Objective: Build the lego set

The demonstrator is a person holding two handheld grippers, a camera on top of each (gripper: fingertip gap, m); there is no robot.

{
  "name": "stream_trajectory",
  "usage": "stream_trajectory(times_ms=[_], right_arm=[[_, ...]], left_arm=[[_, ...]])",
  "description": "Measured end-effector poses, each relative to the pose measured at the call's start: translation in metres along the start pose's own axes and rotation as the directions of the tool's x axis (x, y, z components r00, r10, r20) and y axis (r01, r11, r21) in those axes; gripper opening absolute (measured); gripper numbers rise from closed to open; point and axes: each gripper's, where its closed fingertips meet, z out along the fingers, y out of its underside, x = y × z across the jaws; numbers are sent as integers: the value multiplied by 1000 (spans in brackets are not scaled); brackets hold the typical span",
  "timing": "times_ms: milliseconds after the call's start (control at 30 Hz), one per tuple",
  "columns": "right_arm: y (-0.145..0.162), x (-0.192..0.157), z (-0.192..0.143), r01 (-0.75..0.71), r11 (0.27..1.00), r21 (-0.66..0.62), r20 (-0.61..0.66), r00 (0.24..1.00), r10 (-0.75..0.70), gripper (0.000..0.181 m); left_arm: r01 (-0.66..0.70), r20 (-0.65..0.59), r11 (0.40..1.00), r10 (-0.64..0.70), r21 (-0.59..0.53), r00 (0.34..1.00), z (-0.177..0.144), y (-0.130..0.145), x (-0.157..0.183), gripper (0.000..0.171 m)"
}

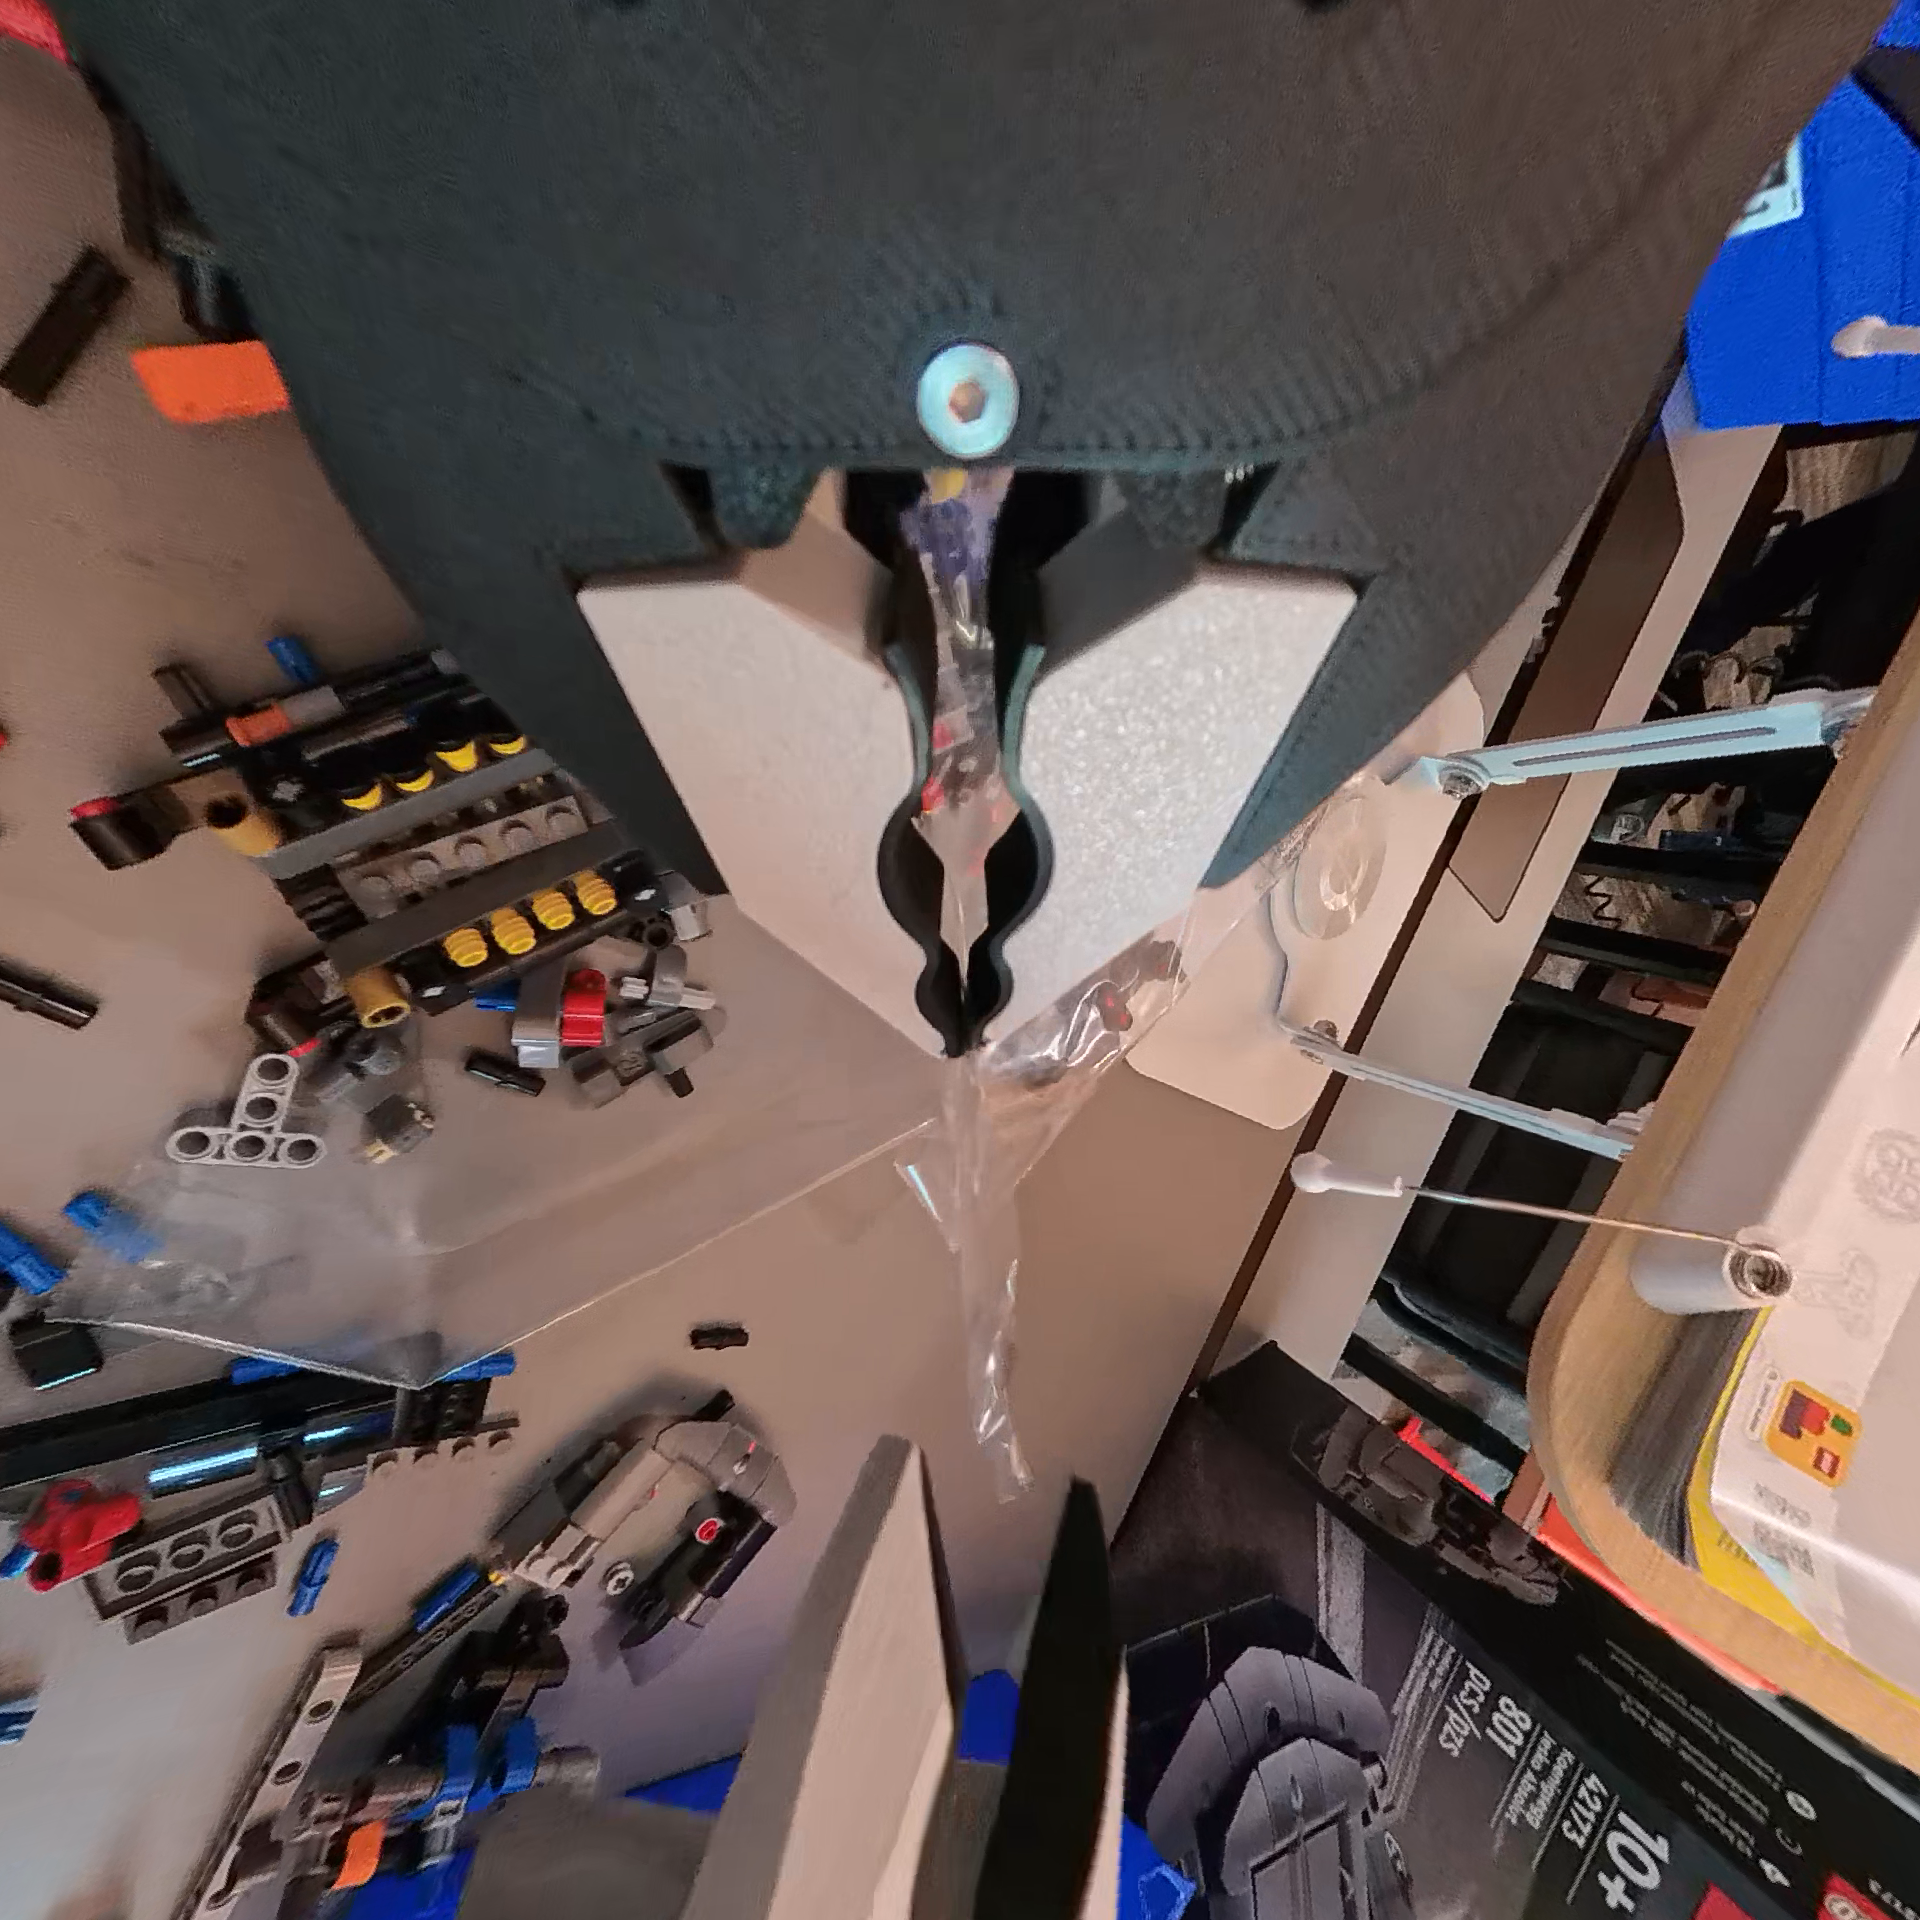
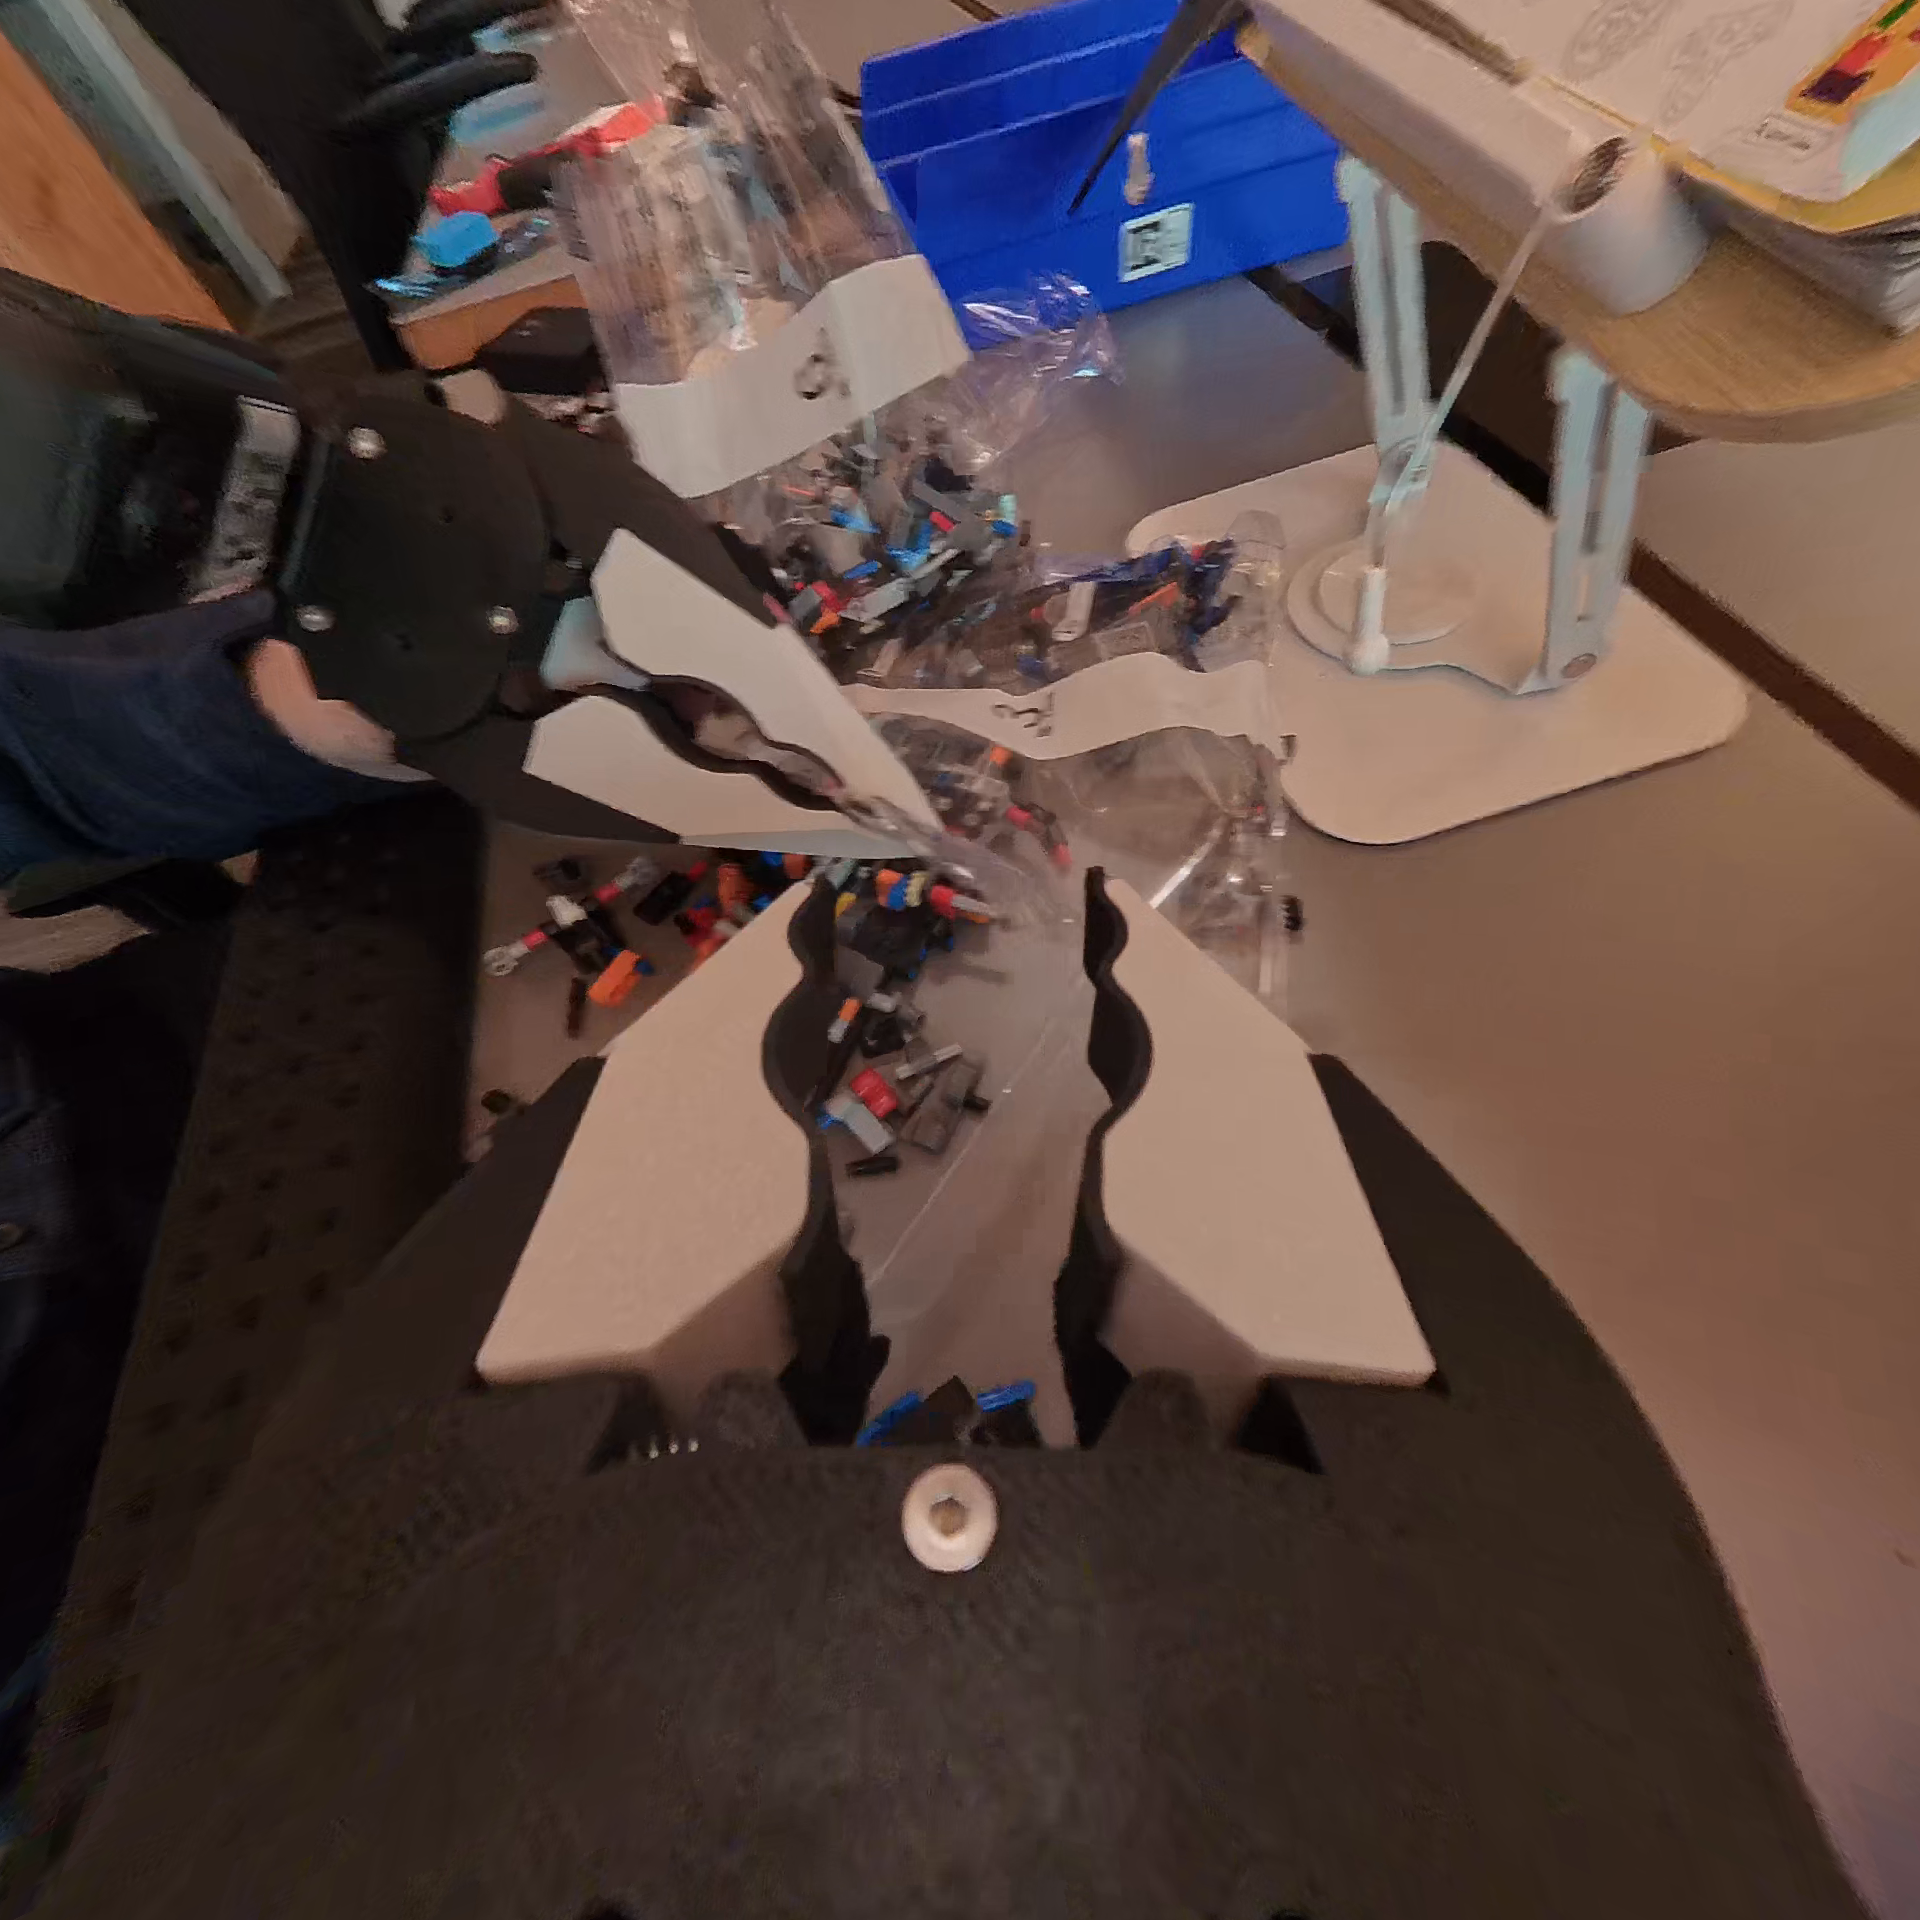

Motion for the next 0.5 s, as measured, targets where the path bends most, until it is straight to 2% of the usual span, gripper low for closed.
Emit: stream_trajectory(times_ms=[100, 200, 267, 500], right_arm=[[8, 26, 0, 112, 989, -100, -220, 967, -132, 58], [13, 47, -3, 247, 937, -246, -396, 857, -330, 63], [12, 48, -2, 308, 904, -298, -427, 804, -414, 63], [17, 54, 3, 328, 864, -381, -454, 748, -484, 65]], left_arm=[[29, 0, 1000, -29, -6, 1000, 0, 3, -3, 0], [59, 0, 998, -59, -9, 998, 0, 5, -6, 0], [68, -1, 998, -68, -12, 998, 1, 6, -7, 0], [81, -10, 996, -82, -19, 997, 3, 8, -6, 0]])
